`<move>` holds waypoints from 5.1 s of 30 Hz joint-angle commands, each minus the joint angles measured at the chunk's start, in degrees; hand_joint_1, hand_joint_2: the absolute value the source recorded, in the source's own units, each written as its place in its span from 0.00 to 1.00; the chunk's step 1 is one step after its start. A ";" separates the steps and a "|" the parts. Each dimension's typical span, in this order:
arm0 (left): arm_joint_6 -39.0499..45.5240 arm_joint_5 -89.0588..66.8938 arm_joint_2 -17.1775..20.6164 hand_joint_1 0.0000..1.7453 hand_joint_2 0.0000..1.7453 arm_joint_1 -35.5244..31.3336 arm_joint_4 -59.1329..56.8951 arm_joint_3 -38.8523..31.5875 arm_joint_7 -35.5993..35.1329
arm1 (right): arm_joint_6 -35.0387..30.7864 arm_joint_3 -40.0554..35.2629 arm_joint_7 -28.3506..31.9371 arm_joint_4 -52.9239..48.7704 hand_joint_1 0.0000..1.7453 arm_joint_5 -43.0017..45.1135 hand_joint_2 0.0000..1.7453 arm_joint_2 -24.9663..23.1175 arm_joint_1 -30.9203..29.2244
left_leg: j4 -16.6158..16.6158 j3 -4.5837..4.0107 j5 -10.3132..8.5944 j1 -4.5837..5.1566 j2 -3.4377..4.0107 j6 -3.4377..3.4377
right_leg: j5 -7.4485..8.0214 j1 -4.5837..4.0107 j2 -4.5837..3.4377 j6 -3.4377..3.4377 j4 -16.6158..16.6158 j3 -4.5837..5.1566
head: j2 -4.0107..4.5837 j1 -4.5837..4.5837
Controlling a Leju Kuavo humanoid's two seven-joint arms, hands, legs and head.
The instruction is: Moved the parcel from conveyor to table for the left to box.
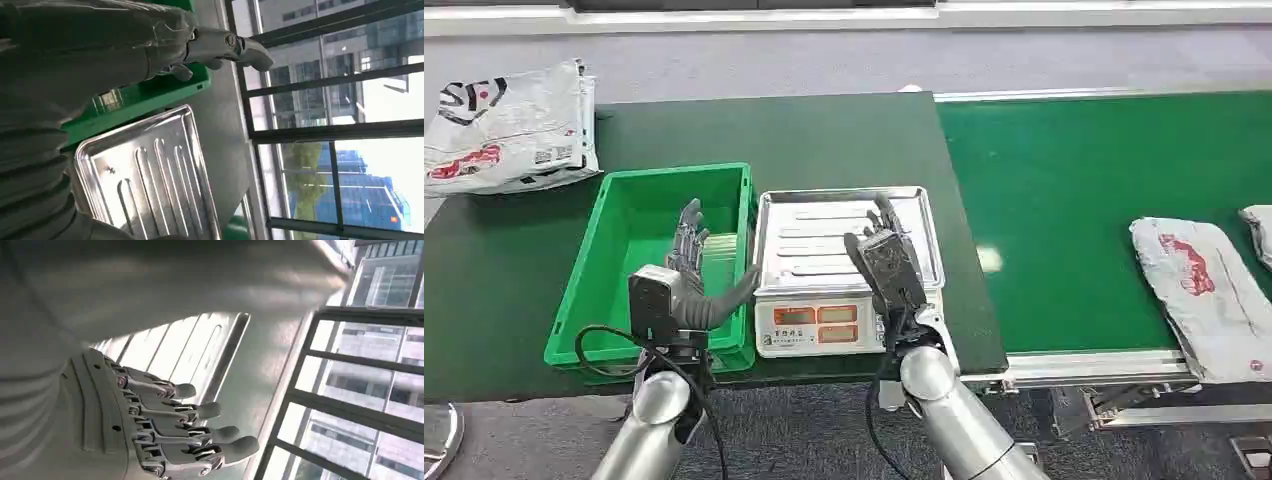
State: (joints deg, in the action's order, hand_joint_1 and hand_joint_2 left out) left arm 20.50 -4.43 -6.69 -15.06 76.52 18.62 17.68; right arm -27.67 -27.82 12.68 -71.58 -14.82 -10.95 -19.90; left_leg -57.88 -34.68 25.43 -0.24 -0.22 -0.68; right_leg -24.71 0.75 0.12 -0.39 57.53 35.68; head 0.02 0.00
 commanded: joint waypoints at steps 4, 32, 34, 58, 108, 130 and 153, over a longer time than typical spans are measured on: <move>-1.85 -1.60 0.08 0.00 1.00 -3.09 -2.47 -0.82 -2.59 | 0.36 0.29 1.09 9.23 0.00 3.92 1.00 2.10 -7.30 | 0.07 0.18 0.01 -0.02 -0.02 0.01 | -0.02 -0.03 0.03 0.02 -0.09 -0.21 | -0.02 0.00; 0.53 4.84 2.03 0.00 1.00 -11.50 -14.68 0.90 -0.05 | -7.18 -11.95 9.29 25.95 0.00 23.87 1.00 4.73 -18.68 | 0.12 0.23 -0.09 -0.01 0.13 -0.04 | 0.10 -0.09 -0.08 0.05 -0.14 -0.22 | 0.00 0.00; 0.68 4.84 2.14 0.00 1.00 -11.66 -14.21 1.55 -0.69 | -8.64 -12.59 7.45 24.18 0.00 22.39 1.00 4.25 -18.62 | 0.06 0.13 -0.08 0.00 0.20 -0.04 | 0.10 -0.08 -0.17 0.06 -0.03 -0.08 | -0.02 0.00; 2.10 4.28 2.85 0.00 1.00 -9.30 -13.23 1.55 -0.95 | -7.13 -13.24 6.95 25.66 0.00 20.00 1.00 3.34 -18.23 | 0.13 0.27 -0.03 -0.03 0.21 -0.05 | 0.07 -0.10 -0.18 0.07 -0.11 -0.23 | -0.02 0.00; -0.18 8.09 -0.59 0.00 1.00 -14.27 -21.16 7.37 1.11 | -7.22 -27.00 6.27 39.48 0.00 39.77 1.00 11.89 -32.77 | 0.06 0.12 -0.16 0.03 0.03 0.03 | 0.22 0.02 -0.03 0.02 -0.05 -0.07 | 0.00 0.00; -2.43 1.98 -5.51 0.00 1.00 -16.66 -24.80 2.73 0.62 | -12.33 34.16 -5.19 20.24 0.00 -47.54 1.00 2.98 -6.80 | 0.08 0.08 -0.17 -0.01 -0.35 0.03 | 0.13 -0.02 0.35 -0.01 -0.10 -0.18 | 0.00 0.00; -4.36 4.51 -6.04 0.00 1.00 -17.32 -26.89 1.50 1.81 | -11.81 42.71 -22.86 38.41 0.00 -66.13 1.00 7.87 -6.65 | 0.02 0.05 -0.11 0.00 -0.11 0.09 | 0.15 -0.02 0.19 -0.03 -0.12 -0.13 | 0.00 0.00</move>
State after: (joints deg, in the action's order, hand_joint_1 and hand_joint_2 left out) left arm 16.77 -0.48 -12.20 -29.06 54.47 22.69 19.95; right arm -40.17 14.05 -5.43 -48.90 -79.49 -6.23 -22.10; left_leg -57.90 -34.78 25.30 -0.18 -0.37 -0.59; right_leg -24.58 0.81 0.34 -0.43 57.51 35.72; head 0.02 0.00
